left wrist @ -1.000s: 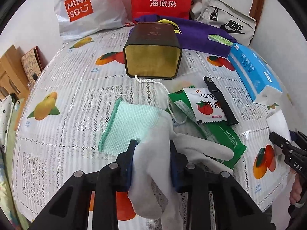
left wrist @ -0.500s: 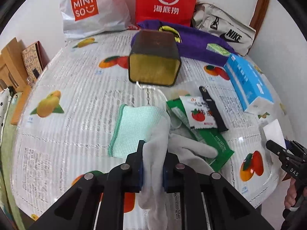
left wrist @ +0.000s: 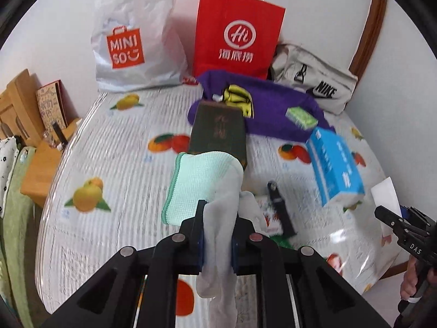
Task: Organize soft objects
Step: 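Carry the glove and sponge over the purple towel with both tools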
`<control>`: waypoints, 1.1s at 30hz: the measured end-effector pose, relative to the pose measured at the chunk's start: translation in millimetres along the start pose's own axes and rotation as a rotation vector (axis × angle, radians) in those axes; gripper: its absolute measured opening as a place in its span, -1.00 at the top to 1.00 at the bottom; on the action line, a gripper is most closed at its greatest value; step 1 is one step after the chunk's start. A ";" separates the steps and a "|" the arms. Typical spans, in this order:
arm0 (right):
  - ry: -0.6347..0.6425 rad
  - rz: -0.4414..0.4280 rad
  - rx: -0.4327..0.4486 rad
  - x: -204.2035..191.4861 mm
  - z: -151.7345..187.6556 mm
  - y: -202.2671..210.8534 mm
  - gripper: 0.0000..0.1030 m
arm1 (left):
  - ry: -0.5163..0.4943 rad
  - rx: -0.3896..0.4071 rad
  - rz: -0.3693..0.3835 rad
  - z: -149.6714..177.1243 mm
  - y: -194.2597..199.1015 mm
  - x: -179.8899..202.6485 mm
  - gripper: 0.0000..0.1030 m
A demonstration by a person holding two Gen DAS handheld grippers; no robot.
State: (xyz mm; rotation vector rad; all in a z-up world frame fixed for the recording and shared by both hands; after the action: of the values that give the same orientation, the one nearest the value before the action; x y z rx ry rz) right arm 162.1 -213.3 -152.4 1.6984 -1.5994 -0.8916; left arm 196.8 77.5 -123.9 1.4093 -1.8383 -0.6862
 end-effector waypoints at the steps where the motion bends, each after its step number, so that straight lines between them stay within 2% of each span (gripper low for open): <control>1: 0.002 0.000 0.008 0.1 -5.6 0.8 0.04 | -0.002 0.005 0.002 -5.6 0.2 1.5 0.74; 11: 0.026 0.019 0.064 8.0 -80.8 -5.8 0.04 | -0.029 0.032 0.004 -71.7 -17.9 14.5 0.73; 21: 0.014 0.013 0.058 11.3 -150.5 -55.0 0.03 | -0.063 0.008 -0.002 -130.6 -63.2 19.2 0.73; 28: 0.025 0.009 0.039 8.1 -180.4 -89.7 0.03 | -0.076 0.006 0.040 -166.3 -94.4 25.8 0.73; 33: 0.024 0.002 0.004 9.6 -194.0 -117.4 0.03 | -0.065 -0.025 0.072 -183.0 -121.9 33.4 0.73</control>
State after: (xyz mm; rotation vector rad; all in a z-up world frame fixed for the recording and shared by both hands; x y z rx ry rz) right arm 388.7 -216.3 -138.6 1.7038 -1.5872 -0.8650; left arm 408.8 14.8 -98.9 1.3125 -1.9145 -0.7231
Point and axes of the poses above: each gripper's, at about its wrist camera, not at the fingertips, and y roughly against the way its jaws point, x to its right, z to its underside, the point moved 3 cm from there along -y, roughly the way its jaws point, and after that the axes turned 6 degrees about z, right-handed, at the moved point
